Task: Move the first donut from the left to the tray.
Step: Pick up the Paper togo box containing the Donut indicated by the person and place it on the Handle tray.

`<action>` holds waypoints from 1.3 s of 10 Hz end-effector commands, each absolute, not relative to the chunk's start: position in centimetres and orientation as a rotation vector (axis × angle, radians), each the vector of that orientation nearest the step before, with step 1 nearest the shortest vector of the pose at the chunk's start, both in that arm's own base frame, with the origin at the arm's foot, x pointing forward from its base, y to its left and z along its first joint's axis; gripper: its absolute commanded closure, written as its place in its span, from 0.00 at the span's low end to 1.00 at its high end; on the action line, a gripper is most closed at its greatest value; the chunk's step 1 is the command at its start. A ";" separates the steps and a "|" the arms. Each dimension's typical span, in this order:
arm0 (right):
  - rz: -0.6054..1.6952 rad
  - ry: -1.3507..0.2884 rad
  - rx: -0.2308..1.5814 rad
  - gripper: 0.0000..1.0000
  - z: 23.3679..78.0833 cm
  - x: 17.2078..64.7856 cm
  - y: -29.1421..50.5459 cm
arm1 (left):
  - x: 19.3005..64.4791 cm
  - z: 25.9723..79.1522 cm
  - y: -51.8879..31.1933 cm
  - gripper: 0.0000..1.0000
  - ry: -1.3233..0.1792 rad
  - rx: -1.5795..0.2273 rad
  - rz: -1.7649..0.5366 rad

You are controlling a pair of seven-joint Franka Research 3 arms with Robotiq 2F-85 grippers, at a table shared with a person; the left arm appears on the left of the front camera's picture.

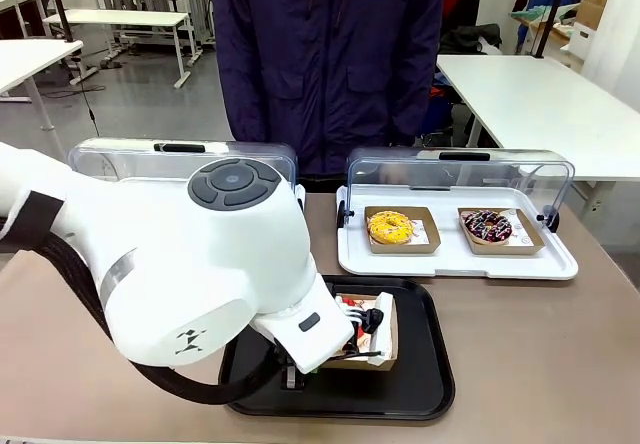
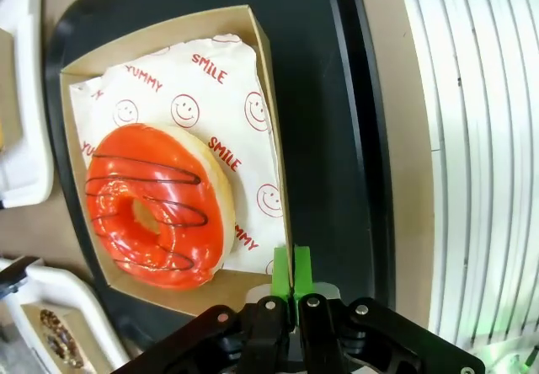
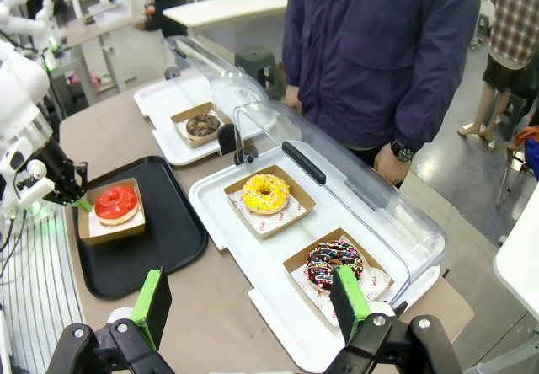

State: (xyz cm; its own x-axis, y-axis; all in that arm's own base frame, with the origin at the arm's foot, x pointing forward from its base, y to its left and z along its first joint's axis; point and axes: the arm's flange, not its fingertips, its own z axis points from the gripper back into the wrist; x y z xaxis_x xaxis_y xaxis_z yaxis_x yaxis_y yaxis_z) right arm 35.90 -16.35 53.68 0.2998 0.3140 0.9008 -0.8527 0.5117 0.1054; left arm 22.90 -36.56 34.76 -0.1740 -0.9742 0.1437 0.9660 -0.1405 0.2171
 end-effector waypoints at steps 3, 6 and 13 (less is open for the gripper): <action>0.867 -1.004 0.666 0.00 53.7 36.0 -16.3 | 21.5 32.6 -35.1 0.98 -0.245 0.051 -1.699; 0.867 -1.004 0.666 0.00 53.7 36.0 -16.3 | 22.2 31.1 -35.1 0.98 -0.210 0.041 -1.682; 0.867 -1.004 0.666 0.00 53.7 36.0 -16.3 | 22.8 31.3 -35.2 0.24 -0.227 -0.009 -1.678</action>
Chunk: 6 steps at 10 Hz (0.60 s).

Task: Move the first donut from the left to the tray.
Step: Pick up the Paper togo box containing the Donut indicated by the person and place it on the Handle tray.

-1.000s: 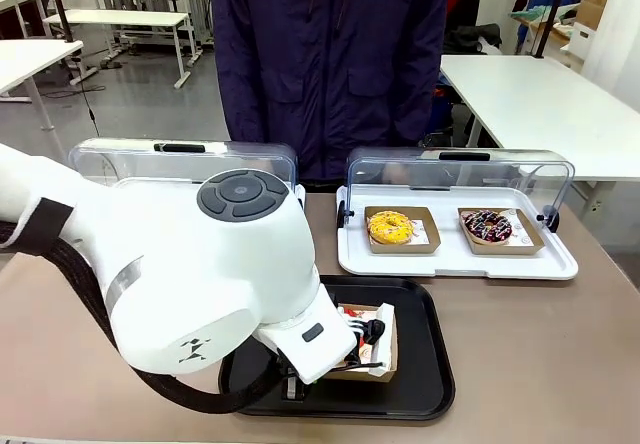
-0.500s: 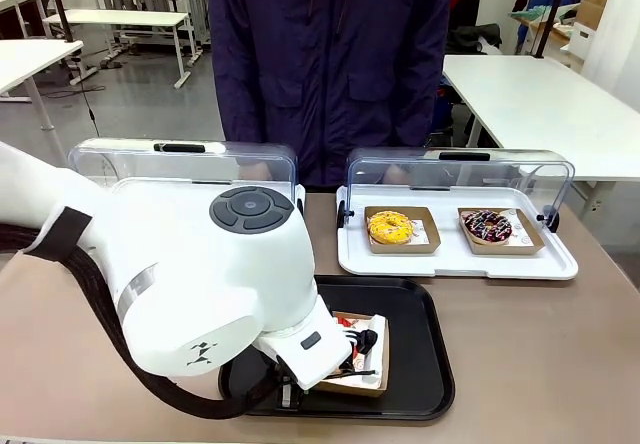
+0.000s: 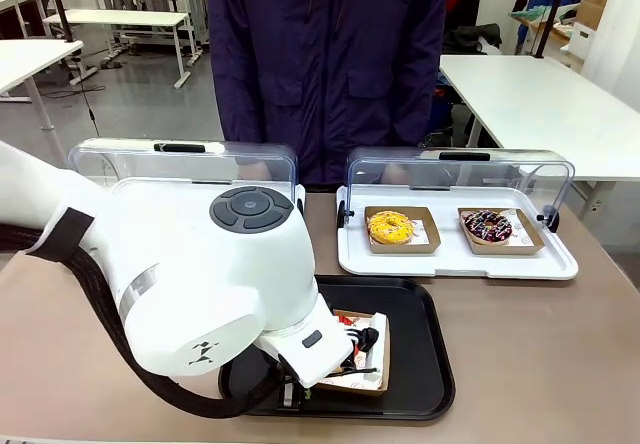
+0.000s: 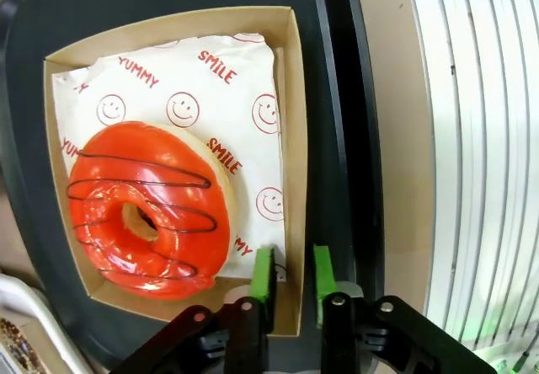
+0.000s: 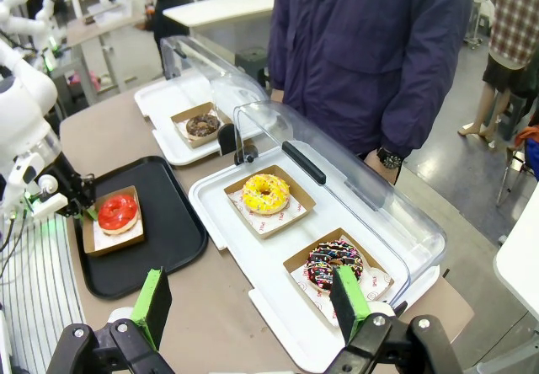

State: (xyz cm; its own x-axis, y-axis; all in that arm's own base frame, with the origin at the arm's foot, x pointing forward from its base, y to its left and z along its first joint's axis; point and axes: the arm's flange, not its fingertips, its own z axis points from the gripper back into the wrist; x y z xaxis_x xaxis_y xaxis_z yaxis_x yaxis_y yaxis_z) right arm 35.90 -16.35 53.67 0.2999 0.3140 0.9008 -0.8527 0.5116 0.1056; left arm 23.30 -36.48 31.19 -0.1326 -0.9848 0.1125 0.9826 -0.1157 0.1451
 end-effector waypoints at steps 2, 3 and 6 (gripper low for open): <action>0.867 -1.004 0.666 0.00 53.7 36.0 -16.3 | 23.3 33.5 -35.0 0.00 -0.240 -0.030 -1.664; 0.867 -1.004 0.666 0.00 53.7 36.0 -16.3 | 23.9 35.6 -34.9 0.00 -0.235 -0.027 -1.652; 0.867 -1.004 0.666 0.00 53.7 36.0 -16.3 | 25.8 40.1 -34.6 0.00 -0.245 -0.031 -1.653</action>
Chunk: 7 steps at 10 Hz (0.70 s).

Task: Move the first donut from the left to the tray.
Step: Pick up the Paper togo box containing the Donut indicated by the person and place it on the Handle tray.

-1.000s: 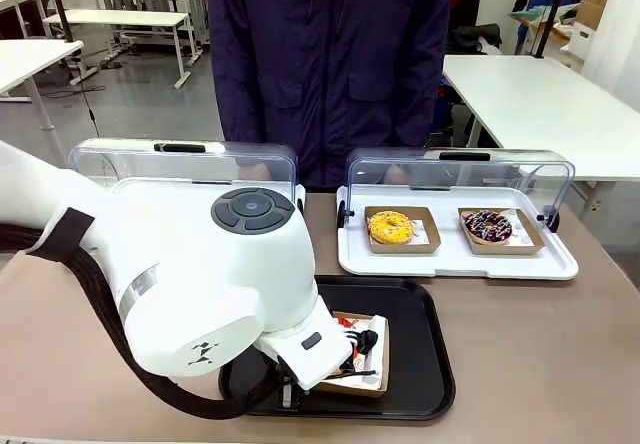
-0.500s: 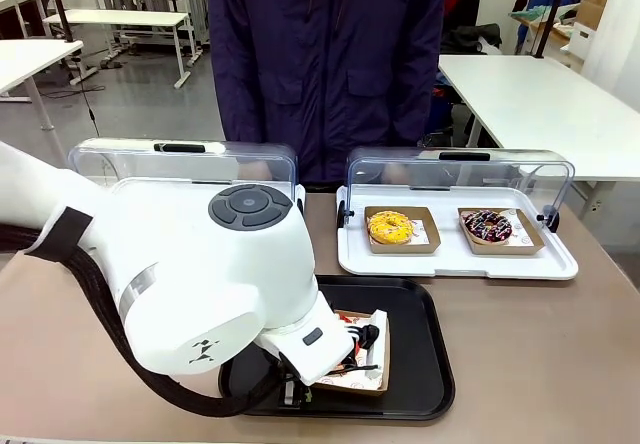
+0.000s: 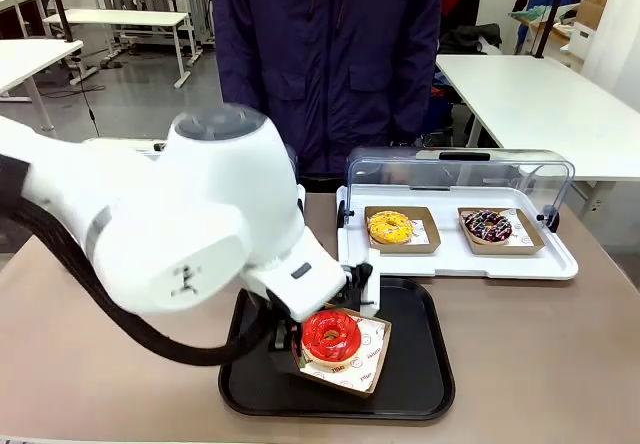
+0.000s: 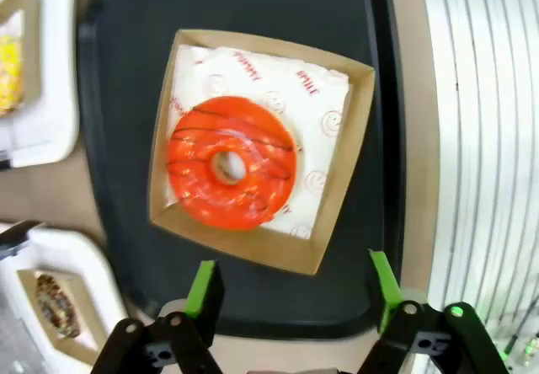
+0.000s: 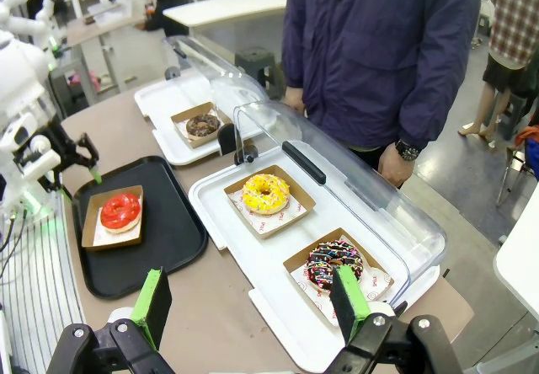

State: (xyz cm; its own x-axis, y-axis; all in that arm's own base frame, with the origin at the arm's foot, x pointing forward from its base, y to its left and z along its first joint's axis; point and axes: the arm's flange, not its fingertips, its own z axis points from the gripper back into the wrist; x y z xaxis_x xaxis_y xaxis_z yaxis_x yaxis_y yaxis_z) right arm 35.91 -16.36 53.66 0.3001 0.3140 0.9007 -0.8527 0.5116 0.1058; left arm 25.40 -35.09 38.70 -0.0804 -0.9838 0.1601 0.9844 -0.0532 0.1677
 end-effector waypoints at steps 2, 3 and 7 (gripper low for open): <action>0.867 -1.004 0.666 0.00 53.7 36.0 -16.3 | 26.1 41.0 -34.4 0.00 -0.217 -0.051 -1.675; 0.867 -1.004 0.666 0.00 53.7 36.0 -16.3 | 26.2 41.2 -34.2 0.00 -0.196 -0.054 -1.679; 0.867 -1.004 0.666 0.00 53.7 36.0 -16.3 | 26.2 40.9 -34.7 0.00 -0.249 -0.016 -1.644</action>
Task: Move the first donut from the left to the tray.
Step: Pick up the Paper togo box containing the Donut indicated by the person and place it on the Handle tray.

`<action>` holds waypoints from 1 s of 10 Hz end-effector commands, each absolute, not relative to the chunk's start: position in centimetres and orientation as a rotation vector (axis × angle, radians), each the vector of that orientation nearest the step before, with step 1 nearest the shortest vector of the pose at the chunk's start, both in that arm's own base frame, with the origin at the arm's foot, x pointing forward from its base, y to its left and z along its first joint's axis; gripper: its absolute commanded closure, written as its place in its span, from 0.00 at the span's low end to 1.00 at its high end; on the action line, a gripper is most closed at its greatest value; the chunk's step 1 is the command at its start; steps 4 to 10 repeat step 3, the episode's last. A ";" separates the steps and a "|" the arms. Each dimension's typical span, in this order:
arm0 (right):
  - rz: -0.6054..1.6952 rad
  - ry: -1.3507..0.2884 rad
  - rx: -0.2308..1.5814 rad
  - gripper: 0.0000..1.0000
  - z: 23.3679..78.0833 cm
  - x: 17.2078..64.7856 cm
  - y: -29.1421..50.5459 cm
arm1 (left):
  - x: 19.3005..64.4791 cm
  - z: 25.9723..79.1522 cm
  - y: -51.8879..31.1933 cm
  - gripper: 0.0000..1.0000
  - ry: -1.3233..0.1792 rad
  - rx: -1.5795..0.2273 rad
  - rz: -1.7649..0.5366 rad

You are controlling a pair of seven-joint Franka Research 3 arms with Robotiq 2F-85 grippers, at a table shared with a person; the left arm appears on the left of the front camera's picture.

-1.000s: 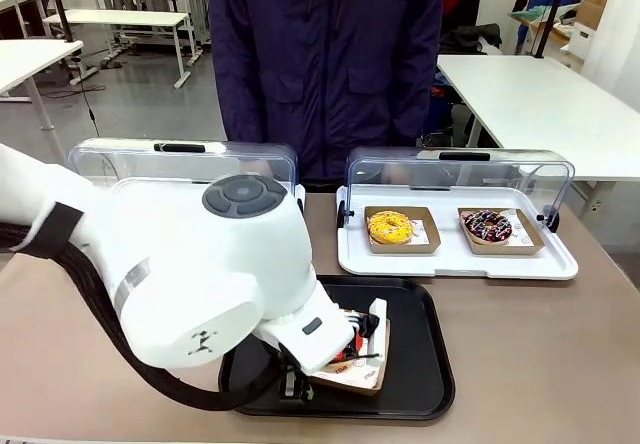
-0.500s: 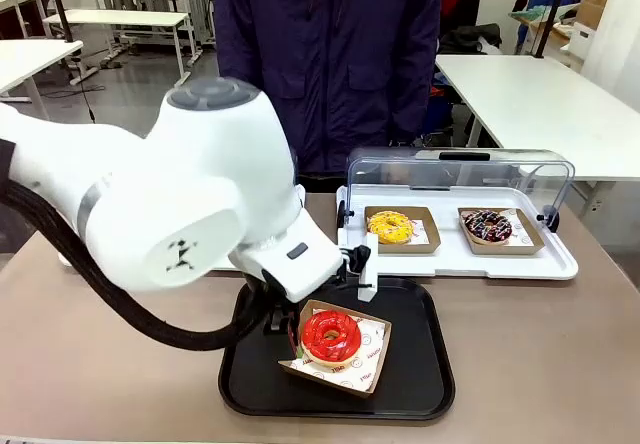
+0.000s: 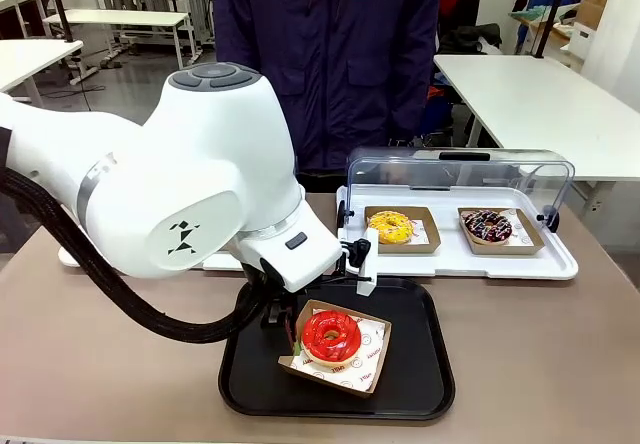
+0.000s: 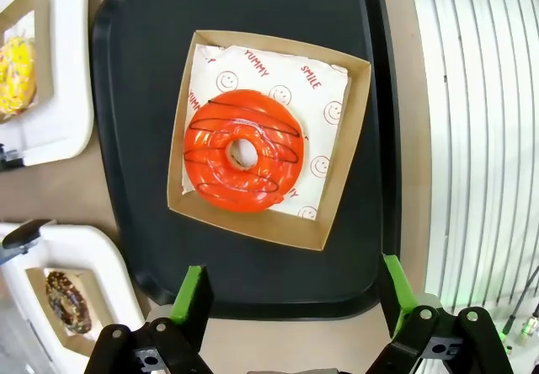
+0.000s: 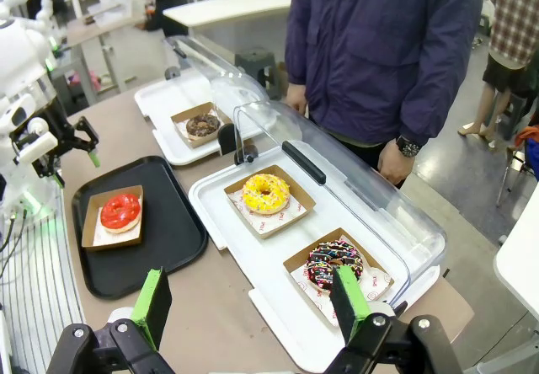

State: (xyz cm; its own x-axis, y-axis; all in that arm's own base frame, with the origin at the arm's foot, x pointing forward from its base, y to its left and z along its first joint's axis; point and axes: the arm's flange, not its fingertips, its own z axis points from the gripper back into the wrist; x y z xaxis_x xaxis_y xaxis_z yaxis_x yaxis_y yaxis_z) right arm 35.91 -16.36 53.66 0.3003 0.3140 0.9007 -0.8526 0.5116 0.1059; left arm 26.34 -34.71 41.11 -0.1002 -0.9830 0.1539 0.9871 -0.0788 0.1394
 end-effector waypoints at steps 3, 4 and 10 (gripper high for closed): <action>0.867 -1.004 0.666 0.00 53.7 36.0 -16.3 | 26.2 40.9 -34.7 0.00 -0.249 -0.016 -1.644; 0.867 -1.004 0.666 0.00 53.7 36.0 -16.3 | 26.2 40.9 -34.7 0.00 -0.249 -0.016 -1.644; 0.867 -1.004 0.666 0.00 53.7 36.0 -16.3 | 26.2 40.9 -34.7 0.00 -0.249 -0.016 -1.644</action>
